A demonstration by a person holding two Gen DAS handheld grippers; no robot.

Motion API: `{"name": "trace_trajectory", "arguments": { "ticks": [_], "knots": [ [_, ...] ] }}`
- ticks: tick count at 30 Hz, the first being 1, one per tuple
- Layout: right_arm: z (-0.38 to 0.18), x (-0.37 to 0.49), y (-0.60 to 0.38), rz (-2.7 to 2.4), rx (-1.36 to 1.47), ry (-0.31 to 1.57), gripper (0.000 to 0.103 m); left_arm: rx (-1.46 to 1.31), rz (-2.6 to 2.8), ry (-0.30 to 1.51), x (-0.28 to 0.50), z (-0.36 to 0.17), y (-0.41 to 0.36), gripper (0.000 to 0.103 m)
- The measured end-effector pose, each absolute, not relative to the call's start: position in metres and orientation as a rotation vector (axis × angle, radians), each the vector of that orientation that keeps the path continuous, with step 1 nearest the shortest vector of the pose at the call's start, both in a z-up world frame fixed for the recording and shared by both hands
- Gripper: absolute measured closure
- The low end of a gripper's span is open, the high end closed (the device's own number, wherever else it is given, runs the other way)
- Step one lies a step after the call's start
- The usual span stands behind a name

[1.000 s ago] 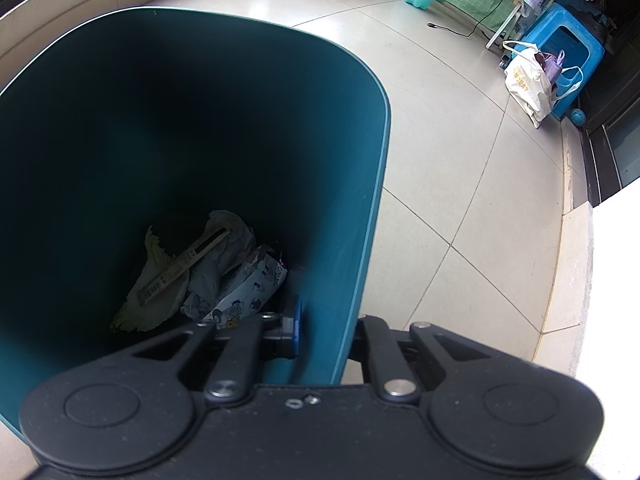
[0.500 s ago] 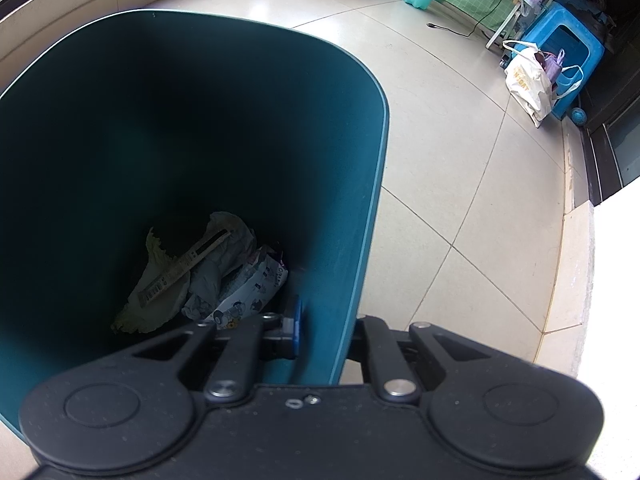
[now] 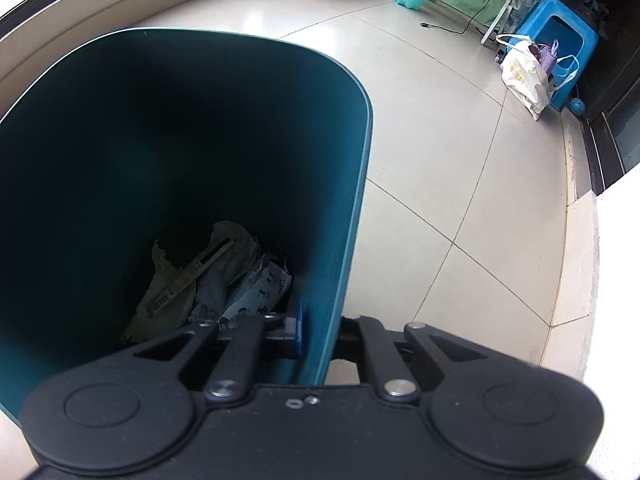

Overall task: Collect trash
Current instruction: 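Carry the red snack packet over the teal bin with the left gripper, then open the left gripper to drop the red packet into the bin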

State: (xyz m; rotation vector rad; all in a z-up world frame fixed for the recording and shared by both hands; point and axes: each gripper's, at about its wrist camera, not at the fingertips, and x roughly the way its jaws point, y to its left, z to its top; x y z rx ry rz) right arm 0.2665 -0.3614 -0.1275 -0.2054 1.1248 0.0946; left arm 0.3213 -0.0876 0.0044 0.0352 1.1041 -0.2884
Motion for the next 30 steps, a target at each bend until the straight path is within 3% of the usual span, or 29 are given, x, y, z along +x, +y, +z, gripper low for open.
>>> {"name": "trace_trajectory", "arguments": {
  "ticks": [13,30],
  "knots": [
    [-0.129,0.269,-0.377,0.076,-0.133,1.130,0.098,0.167,-0.439,1.231,0.331,-0.075,-0.217,0.062],
    [-0.121,0.281,-0.367,0.088,-0.093,1.093,0.098,0.220,-0.429,1.345,0.340,-0.136,-0.257,0.060]
  ]
}}
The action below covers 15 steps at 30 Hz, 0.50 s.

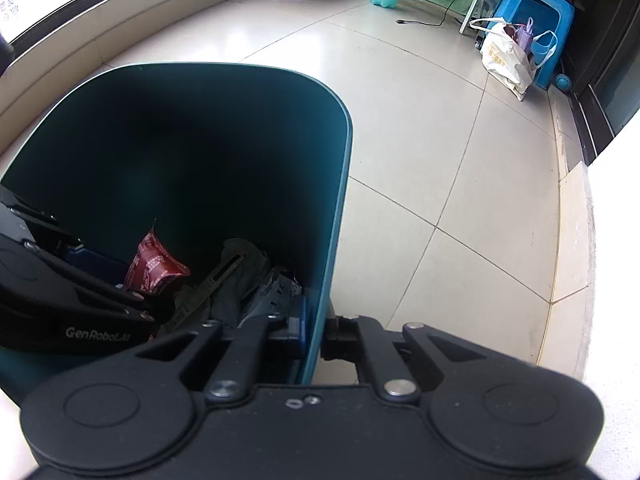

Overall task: Collect trash
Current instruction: 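Open the left gripper to drop the red packet into the bin, then withdraw the open left gripper from the bin toward the remaining trash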

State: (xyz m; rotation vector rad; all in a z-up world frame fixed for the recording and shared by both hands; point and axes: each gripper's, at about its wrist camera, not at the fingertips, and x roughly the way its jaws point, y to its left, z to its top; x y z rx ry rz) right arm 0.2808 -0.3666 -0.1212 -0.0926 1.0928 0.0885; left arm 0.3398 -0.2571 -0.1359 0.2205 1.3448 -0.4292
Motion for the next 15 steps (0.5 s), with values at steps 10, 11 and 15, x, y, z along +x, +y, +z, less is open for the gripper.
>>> {"name": "trace_trajectory", "arguments": {
  "ticks": [10,11,15],
  "knots": [
    [-0.120,0.283,-0.382,0.095,-0.087,1.104,0.098,0.199,-0.432,1.309,0.335,-0.127,-0.248,0.041],
    [-0.119,0.282,-0.383,0.095,-0.088,1.107,0.098,0.195,-0.433,1.302,0.335,-0.125,-0.248,0.041],
    [-0.120,0.267,-0.390,0.096,-0.095,1.119,0.098,0.192,-0.443,1.278,0.331,-0.111,-0.243,0.041]
  ]
}}
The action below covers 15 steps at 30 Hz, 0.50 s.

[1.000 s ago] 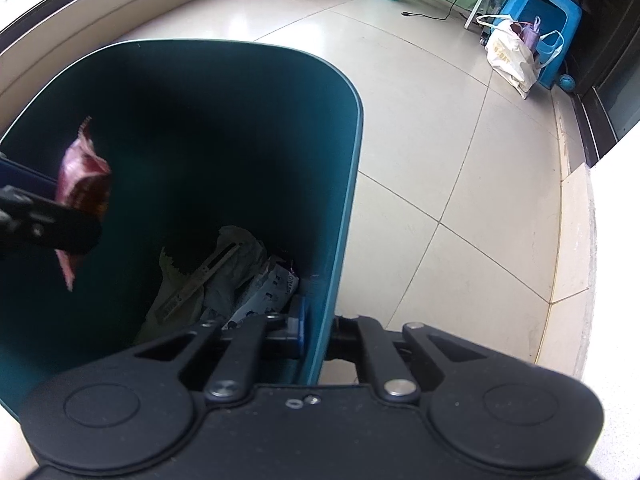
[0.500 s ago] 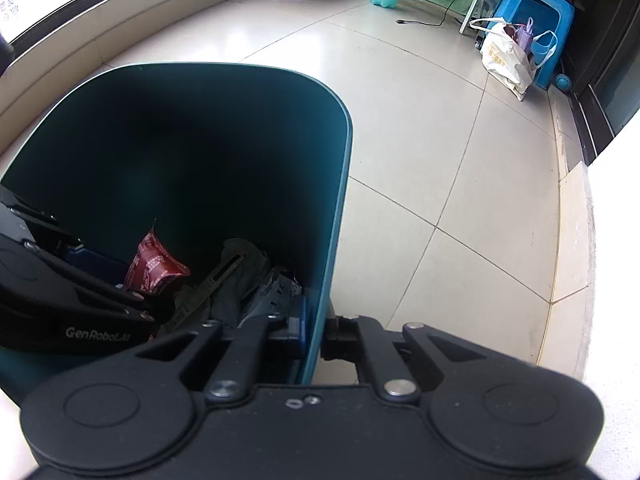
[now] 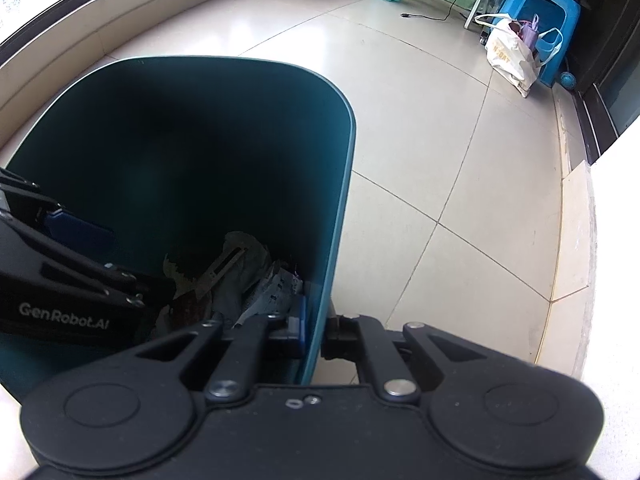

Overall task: Collect trash
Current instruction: 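Withdraw the open left gripper from the bin toward the remaining trash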

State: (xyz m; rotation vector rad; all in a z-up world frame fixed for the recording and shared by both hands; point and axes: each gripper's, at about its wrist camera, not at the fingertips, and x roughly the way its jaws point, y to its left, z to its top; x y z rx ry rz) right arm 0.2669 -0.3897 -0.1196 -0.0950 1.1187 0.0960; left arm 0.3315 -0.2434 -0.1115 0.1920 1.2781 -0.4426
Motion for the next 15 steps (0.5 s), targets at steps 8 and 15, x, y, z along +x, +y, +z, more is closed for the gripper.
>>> {"name": "trace_trajectory", "arguments": {
  "ticks": [8,15],
  "knots": [
    [-0.122,0.271,-0.385,0.082,-0.114,1.126,0.097,0.152,-0.435,1.195,0.318,-0.062,-0.207,0.041],
    [-0.122,0.269,-0.383,0.065,-0.111,1.119,0.097,0.124,-0.384,1.139,0.306,-0.028,-0.141,0.041]
  ]
}}
